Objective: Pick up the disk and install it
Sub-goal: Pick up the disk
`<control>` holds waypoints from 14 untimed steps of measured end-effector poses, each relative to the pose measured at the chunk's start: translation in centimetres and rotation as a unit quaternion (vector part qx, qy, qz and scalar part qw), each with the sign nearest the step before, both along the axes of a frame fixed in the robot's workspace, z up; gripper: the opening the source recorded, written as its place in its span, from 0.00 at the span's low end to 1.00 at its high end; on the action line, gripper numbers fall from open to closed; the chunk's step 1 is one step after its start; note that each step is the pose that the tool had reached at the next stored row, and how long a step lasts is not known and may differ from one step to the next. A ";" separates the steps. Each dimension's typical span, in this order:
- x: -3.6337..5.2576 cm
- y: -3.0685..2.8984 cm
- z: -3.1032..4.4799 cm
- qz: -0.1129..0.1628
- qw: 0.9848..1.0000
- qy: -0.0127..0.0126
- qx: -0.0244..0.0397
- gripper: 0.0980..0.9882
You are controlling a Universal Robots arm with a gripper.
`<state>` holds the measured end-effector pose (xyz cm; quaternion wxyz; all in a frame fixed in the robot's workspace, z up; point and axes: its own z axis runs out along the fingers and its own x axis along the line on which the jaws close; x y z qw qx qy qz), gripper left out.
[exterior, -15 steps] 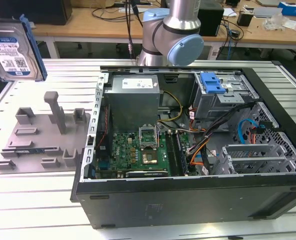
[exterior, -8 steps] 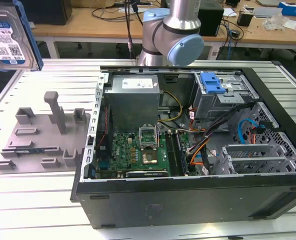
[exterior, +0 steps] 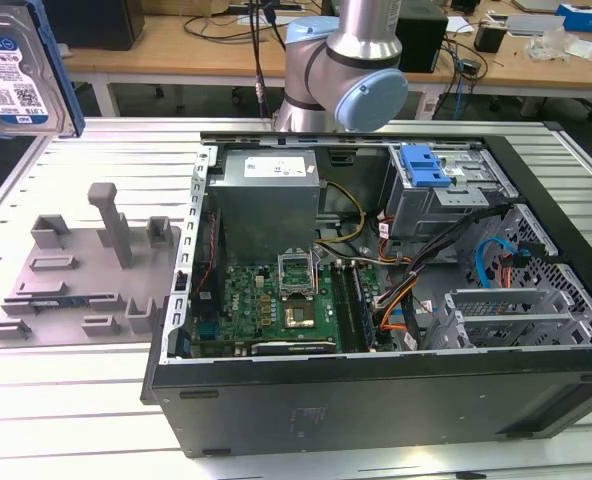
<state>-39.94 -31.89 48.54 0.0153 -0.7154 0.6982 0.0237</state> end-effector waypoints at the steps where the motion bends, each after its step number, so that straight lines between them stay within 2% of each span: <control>1: 0.05 -0.06 0.12 0.000 1.000 0.000 0.000 0.30; 4: 0.45 -0.46 0.37 0.000 1.000 0.000 0.000 0.30; 14: 4.32 -4.04 0.58 0.000 1.000 0.000 0.000 0.30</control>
